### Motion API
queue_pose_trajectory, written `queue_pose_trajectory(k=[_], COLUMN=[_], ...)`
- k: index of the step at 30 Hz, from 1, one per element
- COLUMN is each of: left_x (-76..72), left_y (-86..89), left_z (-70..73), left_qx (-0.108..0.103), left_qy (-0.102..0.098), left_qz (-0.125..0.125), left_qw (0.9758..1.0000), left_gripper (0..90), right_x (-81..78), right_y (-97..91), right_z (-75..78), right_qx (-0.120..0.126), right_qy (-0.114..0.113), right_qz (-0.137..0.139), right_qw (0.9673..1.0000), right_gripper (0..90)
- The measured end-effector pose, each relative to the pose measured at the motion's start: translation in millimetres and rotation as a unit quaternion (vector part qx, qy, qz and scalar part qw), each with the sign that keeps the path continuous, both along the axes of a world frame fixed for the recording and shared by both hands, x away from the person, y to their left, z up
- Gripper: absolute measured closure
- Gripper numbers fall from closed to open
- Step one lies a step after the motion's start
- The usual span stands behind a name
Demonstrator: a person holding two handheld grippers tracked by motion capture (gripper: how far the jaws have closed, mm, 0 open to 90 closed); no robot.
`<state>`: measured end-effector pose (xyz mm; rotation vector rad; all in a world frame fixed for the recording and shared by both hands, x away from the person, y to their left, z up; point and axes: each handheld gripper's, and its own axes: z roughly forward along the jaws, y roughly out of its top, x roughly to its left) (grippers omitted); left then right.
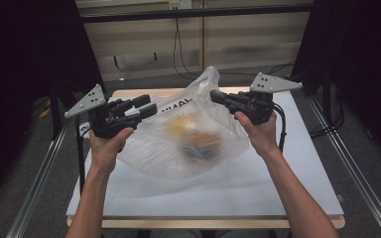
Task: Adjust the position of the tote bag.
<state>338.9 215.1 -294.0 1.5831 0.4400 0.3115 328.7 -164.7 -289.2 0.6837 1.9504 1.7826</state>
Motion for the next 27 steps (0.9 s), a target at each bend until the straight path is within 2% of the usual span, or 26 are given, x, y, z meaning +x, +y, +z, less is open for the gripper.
queue_pose_trajectory(k=[5,8,10,12,15,18,20,22,27], left_x=[3.8,4.3,3.7,2.4,2.5,2.9,2.7,2.6,0.5], left_y=[15.5,22.7,25.3,26.9,30.6,34.3,39.7,46.9,64.4], left_z=[-7.3,-7.7,-7.9,-7.2,-6.5,-5.7,-4.0,-3.5,-2.0], left_qx=[0.0,0.002,0.016,0.029,0.026,0.021,0.035,0.025,0.004], left_qy=[0.013,0.019,0.024,0.023,0.024,0.022,0.018,0.017,0.016], left_qz=[0.036,0.046,0.053,0.075,0.064,0.058,0.058,0.056,0.07], left_qw=[0.9993,0.9987,0.9982,0.9965,0.9973,0.9979,0.9975,0.998,0.9974], left_gripper=[54.6,54.3,54.1,52.8,51.4,50.1,48.1,47.9,46.3], right_x=[-0.8,-1.9,-2.4,-3.1,-5.2,-7.0,-8.2,-9.8,-13.1], right_y=[-10.5,-15.4,-18.7,-22.2,-29.3,-35.6,-38.6,-42.2,-54.1], right_z=[0.9,1.3,1.1,0.8,-0.3,-2.5,-3.3,-3.7,-1.4], right_qx=[0.012,0.012,0.011,0.013,0.018,0.012,0.012,0.015,0.02], right_qy=[-0.004,-0.006,-0.006,-0.008,-0.008,-0.007,-0.007,-0.009,-0.012], right_qz=[-0.011,-0.017,-0.022,-0.025,-0.031,-0.038,-0.042,-0.044,-0.057], right_qw=[0.9999,0.9998,0.9997,0.9996,0.9993,0.9992,0.999,0.9989,0.9981], right_gripper=[90.0,90.0,90.0,90.0,90.0,90.0,90.0,90.0,90.0])
